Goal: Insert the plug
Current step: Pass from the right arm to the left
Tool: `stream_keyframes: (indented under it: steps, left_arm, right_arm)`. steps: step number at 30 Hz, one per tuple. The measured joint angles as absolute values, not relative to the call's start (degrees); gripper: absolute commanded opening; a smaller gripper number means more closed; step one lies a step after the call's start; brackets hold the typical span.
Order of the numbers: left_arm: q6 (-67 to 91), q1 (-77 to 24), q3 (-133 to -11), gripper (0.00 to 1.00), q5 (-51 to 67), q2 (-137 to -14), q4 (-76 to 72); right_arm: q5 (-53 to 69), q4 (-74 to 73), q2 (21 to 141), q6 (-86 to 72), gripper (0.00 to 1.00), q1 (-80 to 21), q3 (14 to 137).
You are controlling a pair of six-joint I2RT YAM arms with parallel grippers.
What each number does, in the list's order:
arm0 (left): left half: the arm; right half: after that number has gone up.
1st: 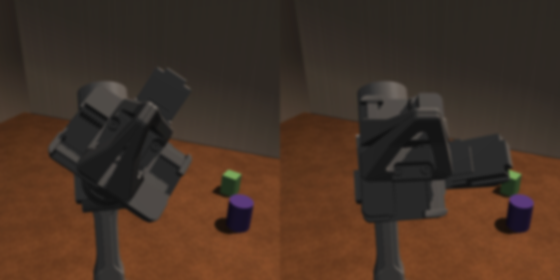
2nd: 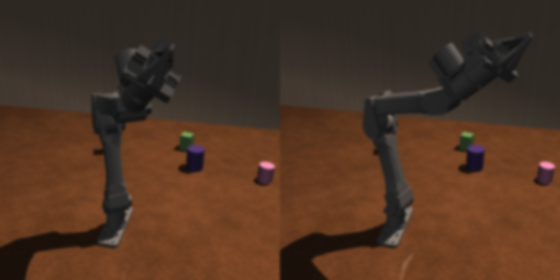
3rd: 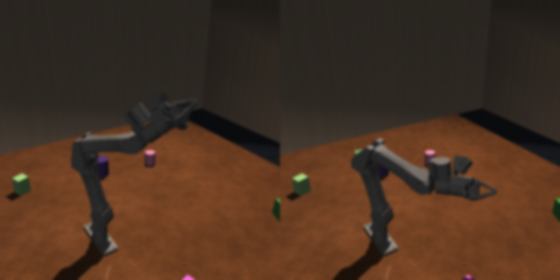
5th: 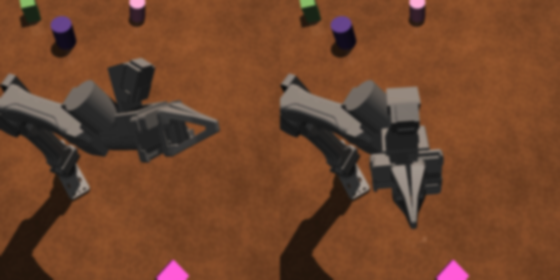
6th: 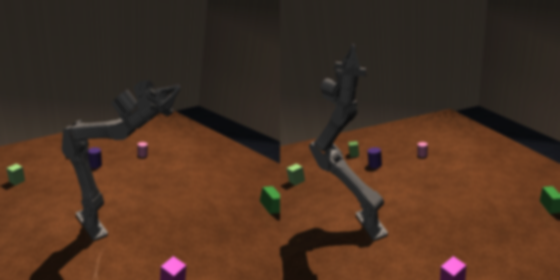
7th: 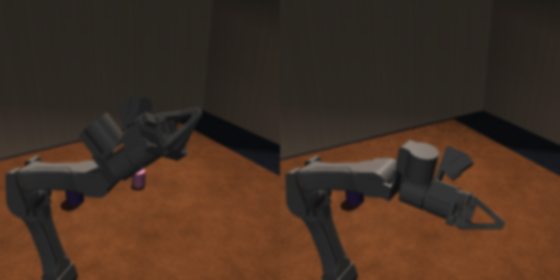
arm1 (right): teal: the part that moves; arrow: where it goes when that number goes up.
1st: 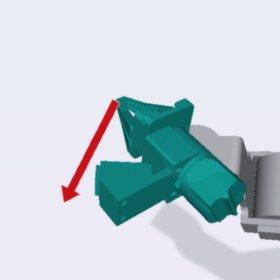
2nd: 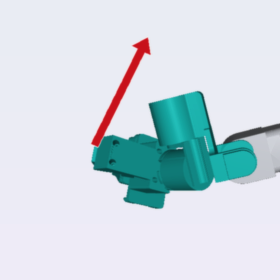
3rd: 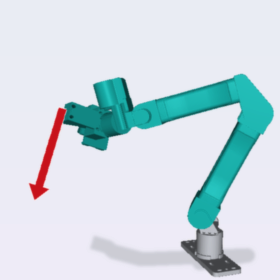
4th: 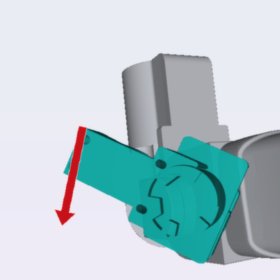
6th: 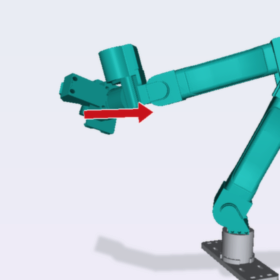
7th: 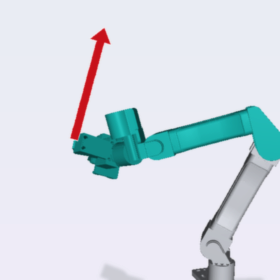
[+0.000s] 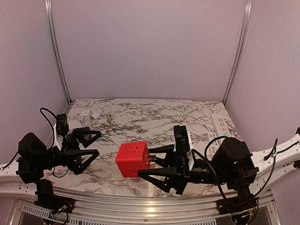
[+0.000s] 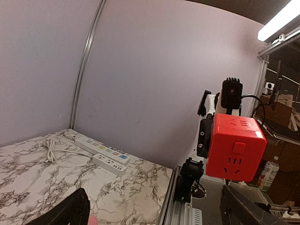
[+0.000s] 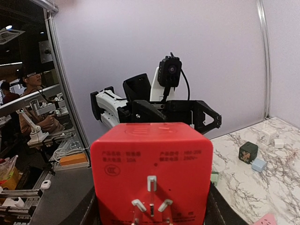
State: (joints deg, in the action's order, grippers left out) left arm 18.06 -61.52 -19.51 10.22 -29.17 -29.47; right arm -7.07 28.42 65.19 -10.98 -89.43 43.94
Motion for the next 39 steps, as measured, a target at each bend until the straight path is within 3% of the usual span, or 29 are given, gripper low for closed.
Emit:
stream_keyframes:
  steps: [6, 15, 39]
  left_arm:
    - [16.2, -61.5, -21.7, 0.99, 22.2, -35.6, -32.1]
    - [16.3, -61.6, -24.1, 0.99, 30.3, -38.2, -33.3]
    - [18.6, -63.2, -24.4, 0.99, 33.1, -41.3, -34.0]
  right_arm:
    - [-1.9, 33.5, 67.0, -14.2, 0.13, -89.4, 43.2]
    - [1.6, 35.5, 71.7, -15.2, 0.16, -89.4, 43.3]
    - [-4.3, 39.0, 75.6, -13.0, 0.17, -89.3, 45.2]
